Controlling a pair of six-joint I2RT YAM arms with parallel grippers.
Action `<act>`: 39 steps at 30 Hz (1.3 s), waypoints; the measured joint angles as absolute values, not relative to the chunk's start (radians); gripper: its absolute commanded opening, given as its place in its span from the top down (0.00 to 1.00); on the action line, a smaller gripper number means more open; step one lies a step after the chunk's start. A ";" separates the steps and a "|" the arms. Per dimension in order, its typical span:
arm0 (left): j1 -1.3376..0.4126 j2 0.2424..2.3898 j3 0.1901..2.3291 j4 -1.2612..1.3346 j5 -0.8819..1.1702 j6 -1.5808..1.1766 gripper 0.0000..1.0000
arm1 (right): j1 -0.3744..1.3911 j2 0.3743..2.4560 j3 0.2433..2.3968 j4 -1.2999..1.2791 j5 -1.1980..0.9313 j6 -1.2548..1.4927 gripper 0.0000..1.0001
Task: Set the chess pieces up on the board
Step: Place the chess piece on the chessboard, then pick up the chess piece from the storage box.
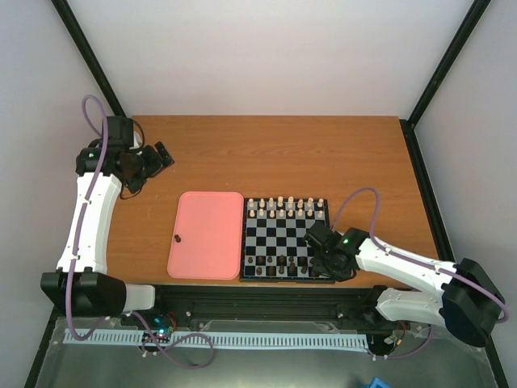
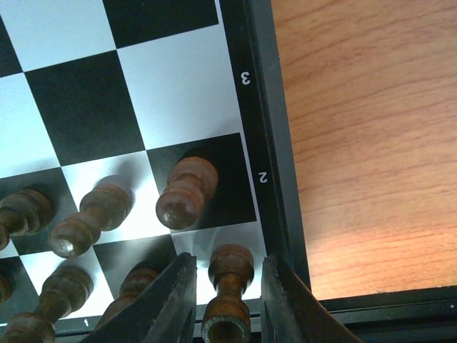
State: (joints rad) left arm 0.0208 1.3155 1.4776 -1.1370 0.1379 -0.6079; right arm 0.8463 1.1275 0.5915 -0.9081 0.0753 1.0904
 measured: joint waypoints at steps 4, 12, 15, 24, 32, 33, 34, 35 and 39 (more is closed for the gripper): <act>0.020 1.316 1.478 -1.137 0.138 -0.605 0.00 | 0.846 1.122 0.608 -0.932 0.080 1.091 0.70; 0.020 1.316 1.478 -1.137 0.138 -0.605 0.00 | 0.846 1.055 0.709 -1.038 0.121 1.088 0.58; 0.020 1.316 1.478 -1.137 0.139 -0.605 0.00 | 0.846 1.075 0.810 -1.080 0.142 1.052 0.50; 0.019 1.316 1.483 -1.138 0.143 -0.605 0.00 | 0.921 1.436 1.254 -1.027 0.166 0.851 0.35; 0.019 1.303 1.488 -1.138 0.147 -0.606 0.00 | 1.081 1.968 1.758 -0.891 0.090 0.611 0.30; 0.019 1.302 1.489 -1.139 0.148 -0.606 0.00 | 1.094 2.025 1.816 -0.880 0.069 0.582 0.30; 0.019 1.300 1.491 -1.138 0.149 -0.606 0.00 | 1.105 2.073 1.863 -0.868 0.047 0.557 0.30; 0.019 1.298 1.493 -1.138 0.150 -0.606 0.00 | 1.116 2.127 1.922 -0.863 0.023 0.529 0.31; 0.018 1.288 1.493 -1.139 0.151 -0.606 0.00 | 1.146 2.321 2.144 -0.871 -0.063 0.439 0.33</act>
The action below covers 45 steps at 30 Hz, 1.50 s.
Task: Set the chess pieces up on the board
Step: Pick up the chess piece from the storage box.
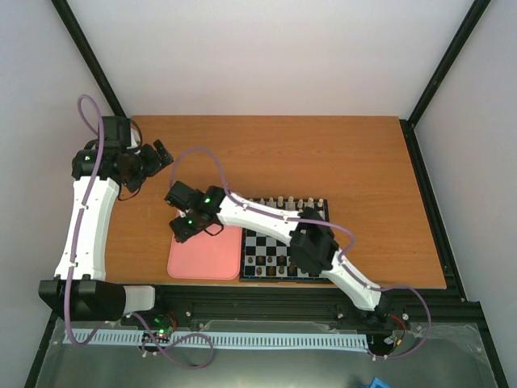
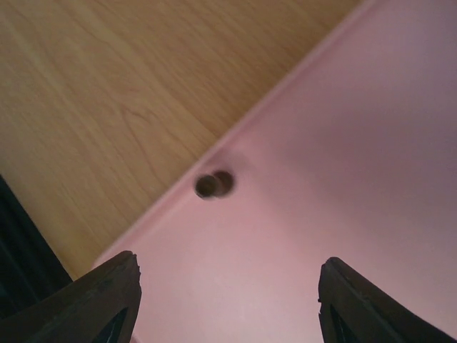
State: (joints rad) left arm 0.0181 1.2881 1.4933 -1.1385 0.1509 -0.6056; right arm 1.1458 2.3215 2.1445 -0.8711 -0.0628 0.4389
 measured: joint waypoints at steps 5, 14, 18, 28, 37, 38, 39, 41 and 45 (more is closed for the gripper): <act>0.017 1.285 1.493 -1.139 0.150 -0.606 0.00 | 1.159 2.457 2.295 -0.874 -0.133 0.384 0.35; 0.017 1.285 1.493 -1.139 0.149 -0.606 0.00 | 1.159 2.532 2.345 -0.871 -0.174 0.366 0.42; 0.016 1.282 1.493 -1.139 0.141 -0.606 0.00 | 1.159 2.562 2.374 -0.870 -0.173 0.358 0.46; 0.015 1.267 1.493 -1.141 0.138 -0.606 0.00 | 1.154 2.592 2.425 -0.853 -0.177 0.355 0.59; 0.015 1.255 1.491 -1.145 0.135 -0.606 0.00 | 1.151 2.635 2.440 -0.845 -0.196 0.358 0.69; 0.015 1.253 1.490 -1.145 0.134 -0.606 0.00 | 1.151 2.637 2.440 -0.845 -0.196 0.360 0.70; 0.015 1.252 1.489 -1.145 0.135 -0.606 0.00 | 1.151 2.638 2.440 -0.845 -0.196 0.360 0.73; 0.015 1.251 1.489 -1.145 0.135 -0.606 0.00 | 1.150 2.638 2.440 -0.845 -0.196 0.358 0.77; 0.015 1.251 1.486 -1.145 0.135 -0.606 0.00 | 1.148 2.638 2.441 -0.845 -0.196 0.361 0.85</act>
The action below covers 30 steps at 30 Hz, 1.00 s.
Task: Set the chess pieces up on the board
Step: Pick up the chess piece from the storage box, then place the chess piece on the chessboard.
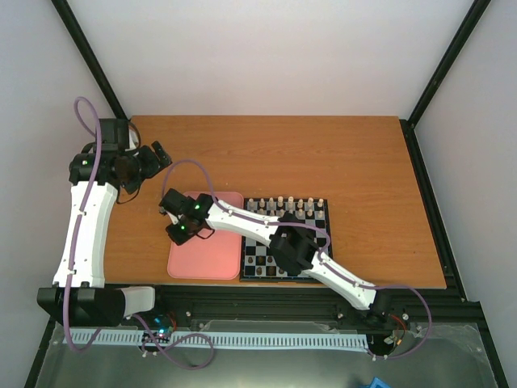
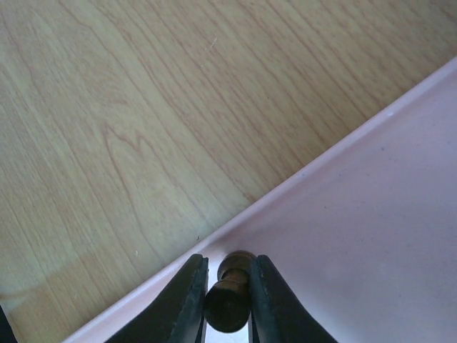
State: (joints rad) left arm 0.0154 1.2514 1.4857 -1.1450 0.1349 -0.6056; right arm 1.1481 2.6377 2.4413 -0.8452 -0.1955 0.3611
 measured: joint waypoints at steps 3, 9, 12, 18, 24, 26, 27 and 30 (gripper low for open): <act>0.015 1.251 1.485 -1.145 0.135 -0.606 0.00 | 1.146 2.638 2.442 -0.844 -0.196 0.361 0.92; 0.015 1.251 1.483 -1.145 0.135 -0.606 0.00 | 1.145 2.638 2.443 -0.849 -0.193 0.363 0.97; 0.015 1.251 1.482 -1.145 0.135 -0.606 0.00 | 1.144 2.632 2.441 -0.858 -0.175 0.363 0.97; 0.015 1.251 1.482 -1.145 0.136 -0.606 0.00 | 1.143 2.453 2.216 -0.856 -0.126 0.372 0.97; 0.015 1.252 1.482 -1.145 0.140 -0.605 0.00 | 1.146 2.127 1.917 -0.820 -0.073 0.410 0.97; 0.015 1.253 1.482 -1.145 0.141 -0.605 0.00 | 1.148 2.025 1.817 -0.804 -0.052 0.426 0.97; 0.015 1.253 1.482 -1.145 0.141 -0.605 0.00 | 1.150 1.981 1.762 -0.796 -0.044 0.434 0.97; 0.015 1.257 1.481 -1.144 0.143 -0.605 0.00 | 1.164 1.870 1.600 -0.790 -0.027 0.463 0.97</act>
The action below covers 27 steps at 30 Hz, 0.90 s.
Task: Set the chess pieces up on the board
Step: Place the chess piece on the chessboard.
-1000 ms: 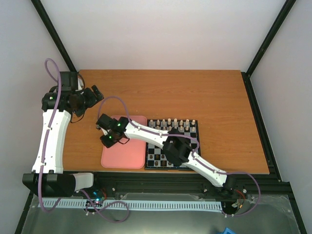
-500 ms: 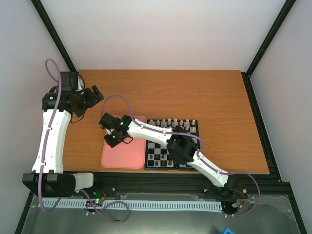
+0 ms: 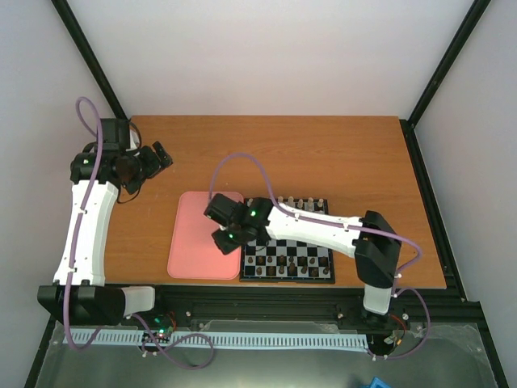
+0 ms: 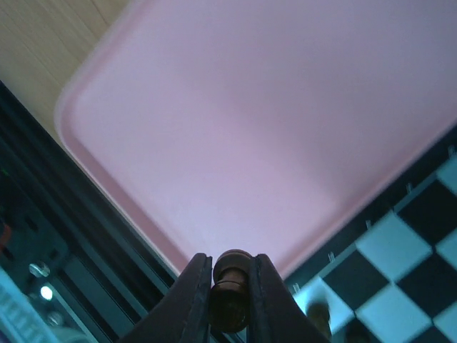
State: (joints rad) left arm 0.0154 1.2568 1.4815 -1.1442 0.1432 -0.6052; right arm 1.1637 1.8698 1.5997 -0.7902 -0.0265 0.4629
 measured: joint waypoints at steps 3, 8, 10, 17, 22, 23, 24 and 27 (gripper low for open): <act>0.015 1.263 1.478 -1.143 0.144 -0.605 0.00 | 1.190 1.816 1.480 -0.796 -0.007 0.486 0.97; 0.015 1.274 1.472 -1.143 0.145 -0.605 0.00 | 1.255 1.803 1.404 -0.807 0.020 0.517 0.97; 0.015 1.276 1.472 -1.142 0.145 -0.605 0.00 | 1.278 1.795 1.383 -0.807 0.028 0.537 0.97; 0.015 1.276 1.461 -1.139 0.145 -0.605 0.00 | 1.298 1.700 1.246 -0.795 0.057 0.614 0.97; 0.015 1.276 1.454 -1.138 0.144 -0.605 0.00 | 1.298 1.693 1.227 -0.780 0.073 0.643 0.97; 0.015 1.276 1.454 -1.138 0.143 -0.605 0.00 | 1.298 1.693 1.225 -0.773 0.075 0.646 0.97; 0.015 1.276 1.454 -1.138 0.142 -0.605 0.00 | 1.298 1.693 1.223 -0.766 0.077 0.649 0.97; 0.015 1.276 1.454 -1.138 0.141 -0.605 0.00 | 1.297 1.693 1.209 -0.746 0.081 0.657 0.97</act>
State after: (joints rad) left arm 0.0154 1.2762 1.4540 -1.1381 0.1413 -0.6052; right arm 1.2972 1.6932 1.2095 -0.7456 0.0814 0.6571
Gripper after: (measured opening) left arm 0.999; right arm 0.113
